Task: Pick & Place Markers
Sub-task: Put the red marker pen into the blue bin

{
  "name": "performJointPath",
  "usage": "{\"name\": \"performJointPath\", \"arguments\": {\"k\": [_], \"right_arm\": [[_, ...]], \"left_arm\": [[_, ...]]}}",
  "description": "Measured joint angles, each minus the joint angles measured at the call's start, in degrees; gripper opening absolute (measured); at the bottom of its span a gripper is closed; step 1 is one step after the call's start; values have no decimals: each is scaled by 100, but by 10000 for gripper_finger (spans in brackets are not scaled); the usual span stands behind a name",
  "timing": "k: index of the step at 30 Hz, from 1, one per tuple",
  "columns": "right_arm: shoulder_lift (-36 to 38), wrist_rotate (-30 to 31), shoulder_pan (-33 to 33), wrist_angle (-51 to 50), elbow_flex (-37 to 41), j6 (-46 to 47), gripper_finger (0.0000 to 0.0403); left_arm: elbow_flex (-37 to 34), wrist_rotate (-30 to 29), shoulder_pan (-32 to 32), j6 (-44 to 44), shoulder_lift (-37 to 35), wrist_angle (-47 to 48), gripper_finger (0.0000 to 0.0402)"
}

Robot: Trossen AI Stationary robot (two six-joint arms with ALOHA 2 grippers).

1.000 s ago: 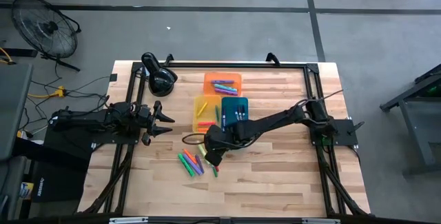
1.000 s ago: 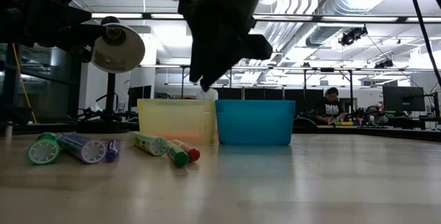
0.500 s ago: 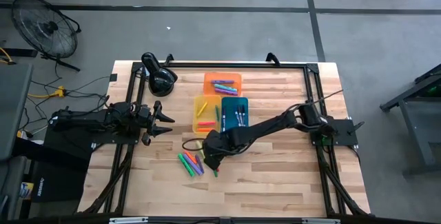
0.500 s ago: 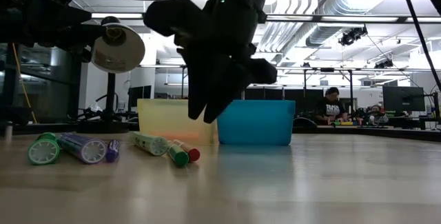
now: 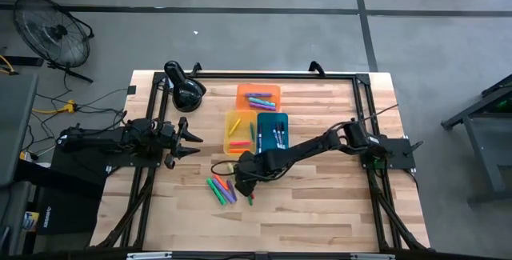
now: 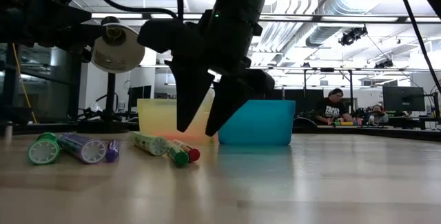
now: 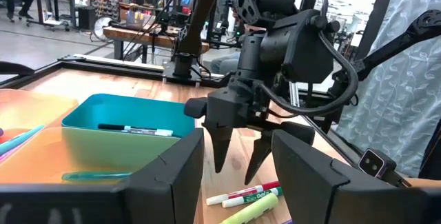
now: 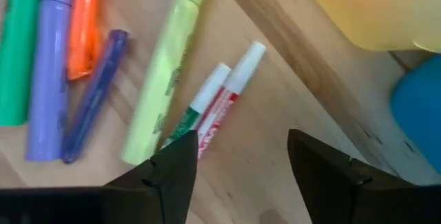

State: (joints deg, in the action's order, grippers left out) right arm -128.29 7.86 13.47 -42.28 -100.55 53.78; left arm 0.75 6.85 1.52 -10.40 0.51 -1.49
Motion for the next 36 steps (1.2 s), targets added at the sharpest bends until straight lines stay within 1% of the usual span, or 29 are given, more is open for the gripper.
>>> {"name": "performJointPath", "arguments": {"k": [3,6,13,16,19,25,36], "right_arm": [[-9,-11,4,-68,-118,-4,217],[-155,-48,-1,-377,-461,-70,217],[-828,-25,-33,-1700,-1884,-236,216],[-1109,-36,-81,-2091,-2361,-268,216],[-1289,-86,-166,-2293,-2676,-281,216],[-1423,-204,-312,-2363,-2739,-320,216],[-1451,31,-374,-2428,-2699,-326,216]], "left_arm": [[0,-1,0,-1,-1,0,170],[0,0,0,1,-1,2,170],[0,0,0,-1,1,0,170],[0,-4,0,1,1,0,170],[0,-19,0,1,1,0,170],[0,-35,0,0,1,2,170],[0,-37,0,-1,1,6,170]]}}
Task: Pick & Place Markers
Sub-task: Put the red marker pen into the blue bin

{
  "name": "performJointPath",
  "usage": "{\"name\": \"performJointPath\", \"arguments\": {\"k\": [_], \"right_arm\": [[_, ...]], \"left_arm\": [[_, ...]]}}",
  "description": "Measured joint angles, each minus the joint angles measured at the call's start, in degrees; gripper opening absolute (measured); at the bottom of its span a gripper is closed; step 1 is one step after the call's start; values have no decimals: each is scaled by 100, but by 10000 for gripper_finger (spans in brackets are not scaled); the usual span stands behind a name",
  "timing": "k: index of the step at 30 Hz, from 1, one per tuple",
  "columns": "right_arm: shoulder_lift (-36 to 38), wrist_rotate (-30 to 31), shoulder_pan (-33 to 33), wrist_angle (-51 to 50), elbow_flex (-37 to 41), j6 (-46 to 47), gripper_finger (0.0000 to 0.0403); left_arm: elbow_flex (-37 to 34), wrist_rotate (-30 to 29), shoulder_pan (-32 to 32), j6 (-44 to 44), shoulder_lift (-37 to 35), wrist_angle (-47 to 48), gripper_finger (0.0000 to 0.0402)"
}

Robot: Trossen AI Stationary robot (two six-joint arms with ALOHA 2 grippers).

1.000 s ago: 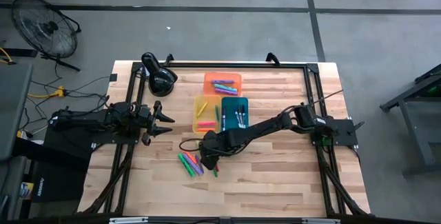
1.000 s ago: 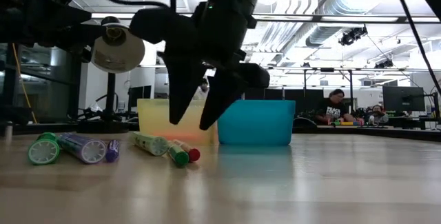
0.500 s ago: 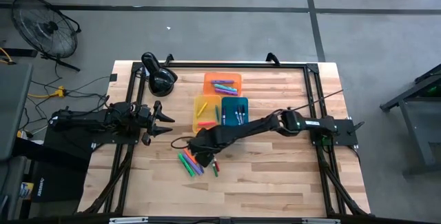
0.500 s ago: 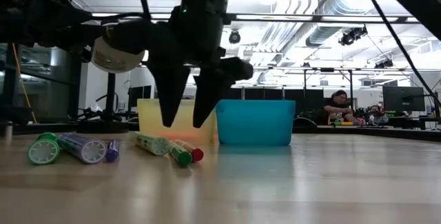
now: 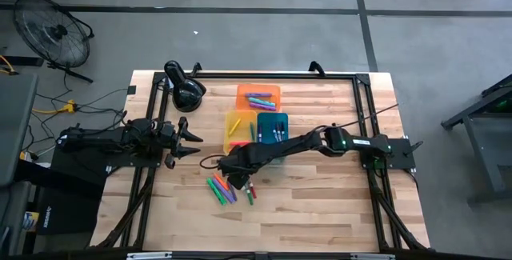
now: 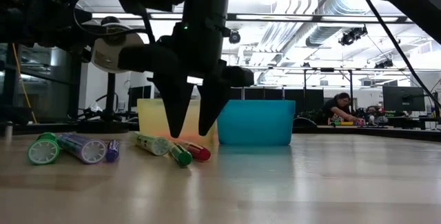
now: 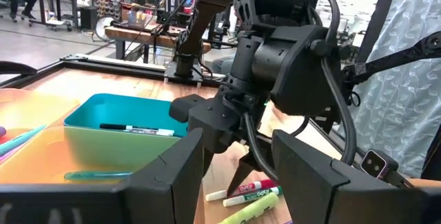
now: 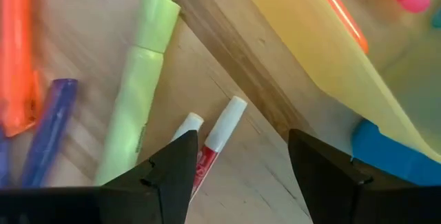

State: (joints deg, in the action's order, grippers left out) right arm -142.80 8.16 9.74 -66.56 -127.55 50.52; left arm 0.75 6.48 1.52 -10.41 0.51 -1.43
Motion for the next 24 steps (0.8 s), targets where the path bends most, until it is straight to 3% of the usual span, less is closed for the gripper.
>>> {"name": "performJointPath", "arguments": {"k": [24], "right_arm": [[-101,-330,183,-28,350,388,216]], "left_arm": [[0,-2,0,1,-1,2,170]]}}
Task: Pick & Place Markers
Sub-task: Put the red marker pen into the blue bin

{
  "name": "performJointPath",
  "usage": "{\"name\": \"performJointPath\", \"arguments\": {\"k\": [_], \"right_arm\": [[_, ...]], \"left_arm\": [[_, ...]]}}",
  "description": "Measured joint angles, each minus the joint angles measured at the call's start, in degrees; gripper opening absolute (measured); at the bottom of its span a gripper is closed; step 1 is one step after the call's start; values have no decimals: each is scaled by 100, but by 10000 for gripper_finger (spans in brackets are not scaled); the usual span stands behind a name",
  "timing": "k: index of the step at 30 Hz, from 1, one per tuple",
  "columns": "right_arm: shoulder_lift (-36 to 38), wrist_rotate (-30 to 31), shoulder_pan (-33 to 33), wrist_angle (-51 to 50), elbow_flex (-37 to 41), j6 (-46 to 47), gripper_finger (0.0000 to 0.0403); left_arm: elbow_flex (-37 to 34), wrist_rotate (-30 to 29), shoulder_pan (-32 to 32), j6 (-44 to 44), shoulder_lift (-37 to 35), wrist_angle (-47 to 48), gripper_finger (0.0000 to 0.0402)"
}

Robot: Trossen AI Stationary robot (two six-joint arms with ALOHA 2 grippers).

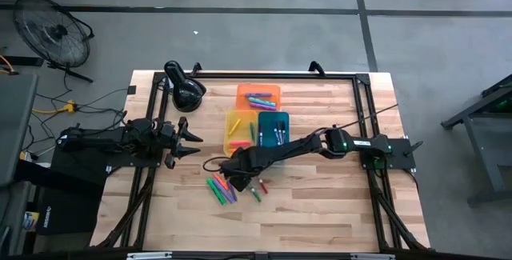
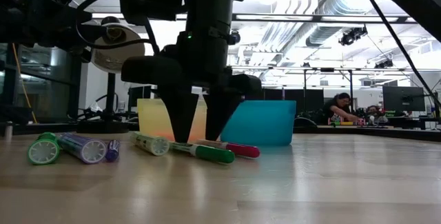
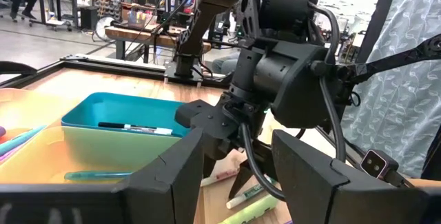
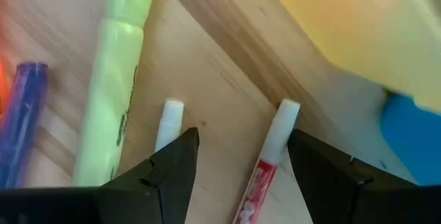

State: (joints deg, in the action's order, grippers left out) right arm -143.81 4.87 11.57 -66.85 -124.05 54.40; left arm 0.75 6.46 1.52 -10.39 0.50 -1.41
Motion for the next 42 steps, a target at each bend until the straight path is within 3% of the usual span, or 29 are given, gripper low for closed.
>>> {"name": "performJointPath", "arguments": {"k": [21,29,42], "right_arm": [[-13,-188,282,-480,13,348,216],[-13,-533,346,-584,20,429,214],[-13,-706,350,-529,20,339,123]], "left_arm": [[0,-2,0,-2,-1,0,170],[0,-2,0,0,-1,0,170],[0,-2,0,-1,0,0,170]]}}
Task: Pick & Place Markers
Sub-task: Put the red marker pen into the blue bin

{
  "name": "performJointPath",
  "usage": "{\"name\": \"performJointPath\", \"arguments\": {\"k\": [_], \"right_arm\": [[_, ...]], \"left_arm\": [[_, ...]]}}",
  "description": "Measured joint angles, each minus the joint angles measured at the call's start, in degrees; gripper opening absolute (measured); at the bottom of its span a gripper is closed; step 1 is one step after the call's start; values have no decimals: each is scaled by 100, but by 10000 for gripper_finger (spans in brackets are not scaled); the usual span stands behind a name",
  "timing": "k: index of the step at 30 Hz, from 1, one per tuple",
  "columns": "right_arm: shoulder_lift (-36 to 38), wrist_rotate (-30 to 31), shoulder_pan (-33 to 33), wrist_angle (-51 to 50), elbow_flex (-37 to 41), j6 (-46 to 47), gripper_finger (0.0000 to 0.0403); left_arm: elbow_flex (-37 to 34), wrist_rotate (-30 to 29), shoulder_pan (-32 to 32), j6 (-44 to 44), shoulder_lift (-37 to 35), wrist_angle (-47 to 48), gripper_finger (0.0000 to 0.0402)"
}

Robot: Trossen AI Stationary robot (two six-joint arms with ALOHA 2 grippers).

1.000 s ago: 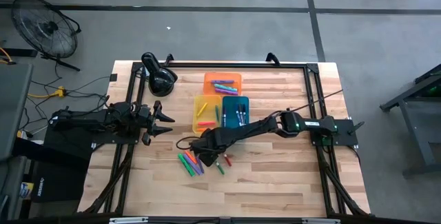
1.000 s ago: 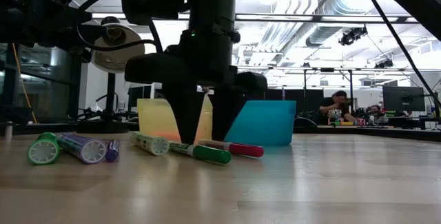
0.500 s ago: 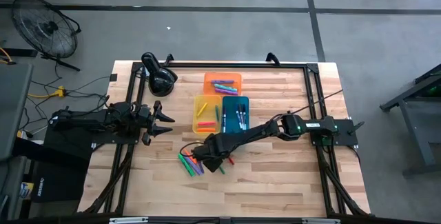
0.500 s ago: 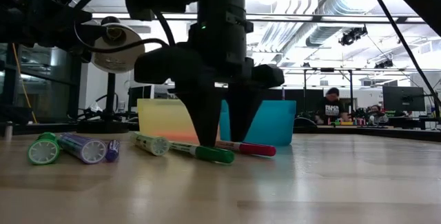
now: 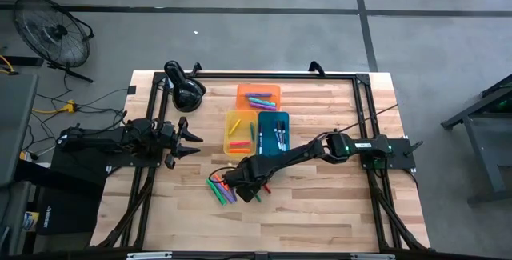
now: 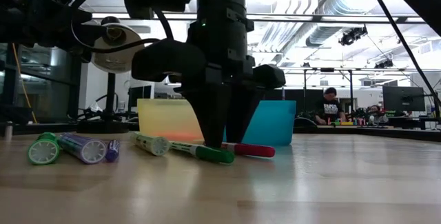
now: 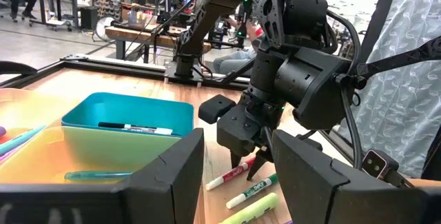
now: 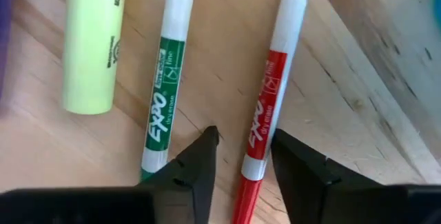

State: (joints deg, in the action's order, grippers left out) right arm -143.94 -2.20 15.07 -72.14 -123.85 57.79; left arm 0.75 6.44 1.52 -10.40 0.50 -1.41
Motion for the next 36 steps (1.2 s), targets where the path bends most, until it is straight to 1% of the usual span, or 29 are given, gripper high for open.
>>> {"name": "performJointPath", "arguments": {"k": [5,12,18,26,34,36], "right_arm": [[0,-10,4,-6,0,-79,93],[0,-11,4,-20,2,-165,63],[2,-2,4,-28,2,-292,20],[26,55,7,-28,7,-532,18],[189,213,97,-177,11,-611,18],[254,172,134,-224,17,-672,18]], "left_arm": [[0,0,0,-1,-1,0,170],[0,0,0,-1,0,0,170],[0,0,0,0,0,-1,170],[0,0,0,1,-1,0,170],[0,0,0,1,1,-2,170],[0,0,0,1,1,-1,170]]}}
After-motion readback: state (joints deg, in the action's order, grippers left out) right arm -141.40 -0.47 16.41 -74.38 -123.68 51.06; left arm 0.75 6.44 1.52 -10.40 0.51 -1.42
